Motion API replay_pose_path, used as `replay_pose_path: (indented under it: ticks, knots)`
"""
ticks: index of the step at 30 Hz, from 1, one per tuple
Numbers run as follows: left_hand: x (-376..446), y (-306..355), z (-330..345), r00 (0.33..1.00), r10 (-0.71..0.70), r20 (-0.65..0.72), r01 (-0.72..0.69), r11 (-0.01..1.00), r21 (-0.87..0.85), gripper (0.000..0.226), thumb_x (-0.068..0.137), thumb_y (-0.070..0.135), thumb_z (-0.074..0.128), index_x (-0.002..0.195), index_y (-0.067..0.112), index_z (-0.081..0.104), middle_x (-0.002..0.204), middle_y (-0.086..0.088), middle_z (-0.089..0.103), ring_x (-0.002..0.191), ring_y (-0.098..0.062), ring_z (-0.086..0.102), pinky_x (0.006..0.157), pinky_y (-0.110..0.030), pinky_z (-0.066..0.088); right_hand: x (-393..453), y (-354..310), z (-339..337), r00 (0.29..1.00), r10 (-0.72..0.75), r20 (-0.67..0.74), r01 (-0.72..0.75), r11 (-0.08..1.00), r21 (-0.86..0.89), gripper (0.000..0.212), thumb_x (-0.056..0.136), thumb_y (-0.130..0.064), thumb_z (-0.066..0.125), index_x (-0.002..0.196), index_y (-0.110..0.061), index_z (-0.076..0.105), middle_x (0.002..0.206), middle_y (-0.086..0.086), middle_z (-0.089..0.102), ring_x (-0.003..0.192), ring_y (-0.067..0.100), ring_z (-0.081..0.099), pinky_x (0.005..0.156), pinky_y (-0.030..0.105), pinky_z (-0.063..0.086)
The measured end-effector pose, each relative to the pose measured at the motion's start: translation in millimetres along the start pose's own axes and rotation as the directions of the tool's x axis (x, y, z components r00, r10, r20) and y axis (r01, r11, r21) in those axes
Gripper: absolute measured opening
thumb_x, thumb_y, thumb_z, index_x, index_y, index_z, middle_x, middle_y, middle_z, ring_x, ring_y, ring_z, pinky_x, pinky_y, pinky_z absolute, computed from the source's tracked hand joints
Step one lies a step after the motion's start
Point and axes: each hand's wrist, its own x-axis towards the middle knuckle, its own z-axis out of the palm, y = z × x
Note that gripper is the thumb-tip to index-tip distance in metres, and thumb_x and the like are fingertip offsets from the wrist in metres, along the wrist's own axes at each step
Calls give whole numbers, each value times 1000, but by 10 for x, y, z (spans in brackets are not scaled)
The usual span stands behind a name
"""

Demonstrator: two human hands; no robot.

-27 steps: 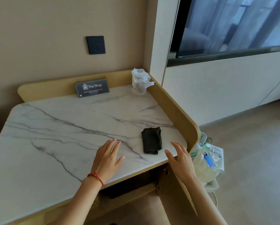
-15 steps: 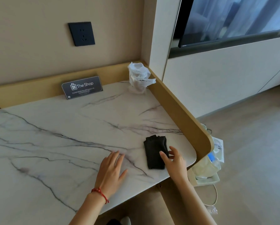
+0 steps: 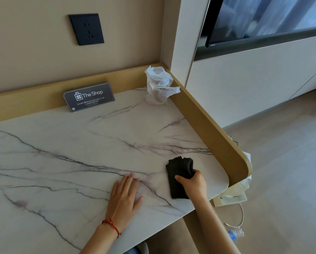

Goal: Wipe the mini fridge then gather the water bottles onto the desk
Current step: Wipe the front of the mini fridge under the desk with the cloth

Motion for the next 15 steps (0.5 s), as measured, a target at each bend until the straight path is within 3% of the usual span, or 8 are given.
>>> replay_pose_path:
  ticks: [4,10,12,15]
  knots:
    - [-16,15,-5,1000,-9,-12,10,1000,5,79,94,48,3,106,6,69,116,-17,66,104,-32,63,79,-53,52,32,1,-26,998,31,57,-32,999,28,43,75,-28,73,106,-5,56,83,4,60,69,14,59,45,18,41]
    - [-149,63,33,998,-60,-29,59,998,-25,72,94,50,13,108,4,67,118,-19,64,107,-35,62,82,-53,50,-100,77,-185,991,-32,130,7,983,184,38,76,-24,73,106,-8,56,81,2,63,72,13,63,52,20,51]
    - [-235,99,54,996,-81,-36,79,996,-40,77,94,52,8,110,3,66,119,-21,63,108,-37,60,83,-54,50,-196,113,-241,984,-31,178,-18,963,268,36,75,-22,73,104,-8,56,84,4,64,76,16,64,57,23,54]
    - [-407,186,77,992,-107,-68,102,992,-67,80,93,53,6,112,0,63,120,-24,61,109,-40,59,83,-55,50,-372,188,-330,965,-34,259,-69,923,378,24,76,-20,72,92,-15,55,84,4,65,74,17,66,49,20,54]
